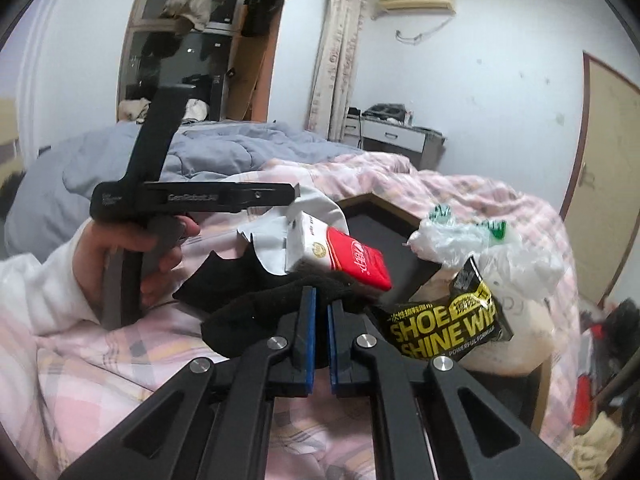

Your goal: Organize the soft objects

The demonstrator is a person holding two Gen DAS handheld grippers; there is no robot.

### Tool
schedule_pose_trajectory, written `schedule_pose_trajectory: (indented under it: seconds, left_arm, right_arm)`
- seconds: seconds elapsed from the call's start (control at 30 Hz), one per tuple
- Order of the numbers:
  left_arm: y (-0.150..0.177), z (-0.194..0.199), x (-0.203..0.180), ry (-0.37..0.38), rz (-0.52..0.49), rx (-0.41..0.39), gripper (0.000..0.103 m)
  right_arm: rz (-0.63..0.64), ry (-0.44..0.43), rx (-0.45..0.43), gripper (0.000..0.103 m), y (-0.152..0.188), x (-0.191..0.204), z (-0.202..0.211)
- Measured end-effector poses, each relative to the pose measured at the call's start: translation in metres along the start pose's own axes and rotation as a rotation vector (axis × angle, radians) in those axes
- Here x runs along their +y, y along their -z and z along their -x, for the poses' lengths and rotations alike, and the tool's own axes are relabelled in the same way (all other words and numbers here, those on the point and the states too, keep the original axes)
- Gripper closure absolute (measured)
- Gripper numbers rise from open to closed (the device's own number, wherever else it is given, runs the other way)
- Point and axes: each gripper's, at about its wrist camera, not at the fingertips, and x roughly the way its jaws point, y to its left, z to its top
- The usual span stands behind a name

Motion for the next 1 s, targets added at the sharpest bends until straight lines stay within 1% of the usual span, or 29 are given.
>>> schedule_pose_trajectory:
  seconds: [0.13,0.3,0.4,0.47,0.5,0.6,0.63,0.73,0.8,0.9,1.0]
  left_arm:
    - [0.000,0.000,0.000,-0.001,-0.002,0.000,0.000]
    - [0.000,0.002,0.000,-0.001,-0.010,-0.004,0.000]
    - [0.000,0.002,0.000,-0.002,-0.010,-0.004,0.000]
    - [0.000,0.002,0.000,-0.002,-0.010,-0.004,0.000]
    - [0.000,0.002,0.000,-0.002,-0.010,-0.004,0.000]
    - [0.000,0.002,0.000,-0.002,-0.011,-0.003,0.000]
    - [0.000,0.002,0.000,-0.002,-0.011,-0.003,0.000]
    - [0.000,0.002,0.000,-0.002,-0.010,-0.004,0.000]
    - [0.000,0.002,0.000,-0.003,-0.011,-0.004,0.000]
    - [0.000,0.002,0.000,-0.002,-0.010,-0.004,0.000]
    - [0.000,0.002,0.000,-0.002,-0.010,-0.004,0.000]
  right_arm:
    - [-0.033,0.006,-0.060,0.101,-0.002,-0.003,0.008]
    - [-0.154,0.012,-0.178,0.101,-0.006,-0.026,0.028]
    - [-0.224,0.036,-0.255,0.101,-0.018,-0.042,0.038]
    - [-0.248,0.068,-0.298,0.101,-0.030,-0.049,0.044]
    - [-0.256,0.098,-0.335,0.101,-0.037,-0.053,0.051]
    - [-0.285,0.193,-0.435,0.101,-0.043,-0.058,0.072]
    - [-0.308,0.232,-0.475,0.101,-0.040,-0.060,0.079]
    - [-0.365,0.345,-0.543,0.101,-0.025,-0.068,0.085]
    - [-0.394,0.375,-0.520,0.101,-0.020,-0.075,0.079]
    - [-0.429,0.383,-0.453,0.101,-0.023,-0.087,0.063]
    - [-0.469,0.359,-0.427,0.101,-0.019,-0.089,0.050]
